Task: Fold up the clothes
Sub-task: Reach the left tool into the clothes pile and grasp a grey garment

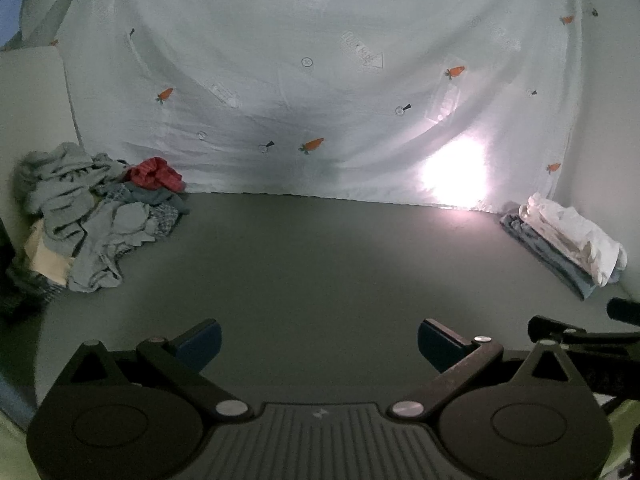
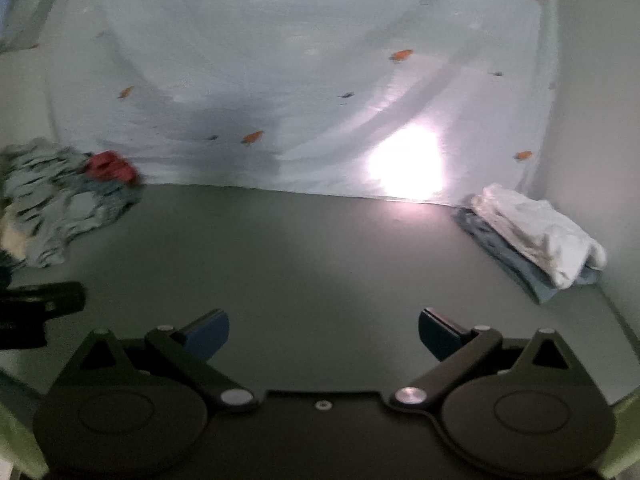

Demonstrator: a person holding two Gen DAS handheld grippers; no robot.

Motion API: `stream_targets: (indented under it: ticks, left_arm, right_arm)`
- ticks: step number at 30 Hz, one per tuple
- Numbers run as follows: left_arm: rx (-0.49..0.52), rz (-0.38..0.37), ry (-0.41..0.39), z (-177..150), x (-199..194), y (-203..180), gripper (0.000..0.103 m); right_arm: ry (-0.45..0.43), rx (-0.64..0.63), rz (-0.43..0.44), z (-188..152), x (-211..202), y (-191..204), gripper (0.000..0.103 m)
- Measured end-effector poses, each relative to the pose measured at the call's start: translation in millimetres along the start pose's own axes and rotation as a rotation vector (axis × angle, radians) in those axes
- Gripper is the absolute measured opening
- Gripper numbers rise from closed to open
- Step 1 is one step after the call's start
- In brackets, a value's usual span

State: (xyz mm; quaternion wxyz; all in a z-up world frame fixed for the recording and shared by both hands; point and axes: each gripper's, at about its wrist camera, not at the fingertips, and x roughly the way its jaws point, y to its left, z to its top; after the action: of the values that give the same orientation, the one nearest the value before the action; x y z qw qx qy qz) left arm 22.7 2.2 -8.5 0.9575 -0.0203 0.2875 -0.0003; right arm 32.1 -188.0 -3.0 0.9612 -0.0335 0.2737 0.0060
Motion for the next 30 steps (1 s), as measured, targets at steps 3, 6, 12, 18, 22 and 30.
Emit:
stream_targets:
  ticks: [3, 6, 12, 18, 22, 30]
  left_arm:
    - [-0.012, -0.013, -0.011, 4, 12, -3, 0.103]
    - [-0.058, -0.007, 0.001, 12, 34, -5, 0.103]
    - [-0.207, 0.023, 0.075, 40, 70, 14, 0.103]
    - [-0.319, 0.13, 0.117, 52, 91, 55, 0.103]
    - [-0.357, 0.177, 0.141, 55, 99, 85, 0.103]
    - [-0.427, 0.228, 0.187, 59, 129, 173, 0.103]
  right_arm:
    - [-0.029, 0.03, -0.028, 1, 12, -10, 0.103]
    - [-0.031, 0.05, -0.039, 7, 33, -20, 0.103]
    - [0.016, 0.226, -0.002, 34, 93, -43, 0.103]
    - [0.116, 0.208, 0.142, 44, 154, -25, 0.103]
    - [0.17, 0.153, 0.171, 51, 177, 7, 0.103]
    - [0.211, 0.12, 0.159, 73, 220, 81, 0.103]
